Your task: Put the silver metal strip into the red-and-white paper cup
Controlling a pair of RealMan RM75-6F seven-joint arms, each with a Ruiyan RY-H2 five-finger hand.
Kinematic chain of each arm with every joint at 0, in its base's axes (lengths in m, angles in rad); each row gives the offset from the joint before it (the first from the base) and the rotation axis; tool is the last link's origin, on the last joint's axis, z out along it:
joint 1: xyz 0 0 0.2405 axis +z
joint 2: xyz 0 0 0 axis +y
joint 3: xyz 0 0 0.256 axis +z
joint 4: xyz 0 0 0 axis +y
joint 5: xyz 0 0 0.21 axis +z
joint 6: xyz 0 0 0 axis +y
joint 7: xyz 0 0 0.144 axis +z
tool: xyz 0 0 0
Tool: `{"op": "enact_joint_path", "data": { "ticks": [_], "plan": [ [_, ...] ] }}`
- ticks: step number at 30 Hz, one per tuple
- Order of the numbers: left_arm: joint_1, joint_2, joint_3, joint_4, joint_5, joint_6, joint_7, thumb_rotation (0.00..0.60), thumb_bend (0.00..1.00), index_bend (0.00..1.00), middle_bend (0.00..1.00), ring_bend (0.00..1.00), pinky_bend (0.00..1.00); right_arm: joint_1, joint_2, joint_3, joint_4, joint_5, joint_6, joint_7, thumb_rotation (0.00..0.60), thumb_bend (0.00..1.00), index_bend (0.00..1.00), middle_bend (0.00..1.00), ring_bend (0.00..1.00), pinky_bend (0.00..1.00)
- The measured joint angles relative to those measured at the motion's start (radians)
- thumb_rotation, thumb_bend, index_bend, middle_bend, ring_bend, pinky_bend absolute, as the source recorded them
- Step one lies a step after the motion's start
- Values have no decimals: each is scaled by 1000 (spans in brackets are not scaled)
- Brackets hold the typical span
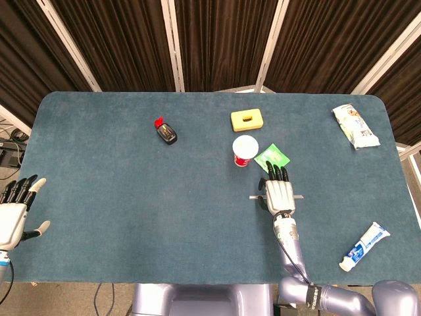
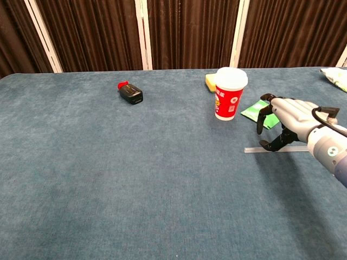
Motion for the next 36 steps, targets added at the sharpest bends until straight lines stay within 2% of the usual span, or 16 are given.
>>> {"op": "enact_joint_path", "data": {
  "ticks": [11,36],
  "plan": [
    [0,0,0,0,0,1,1,600,243,90,0,0,0,-16,-23,-14,49,2,-19,14,600,331,496,0,0,0],
    [0,0,1,0,-1,0,2,600,243,92,0,0,0,-18,-44,6,112,22,-49,-3,600,345,496,0,0,0]
  ]
}}
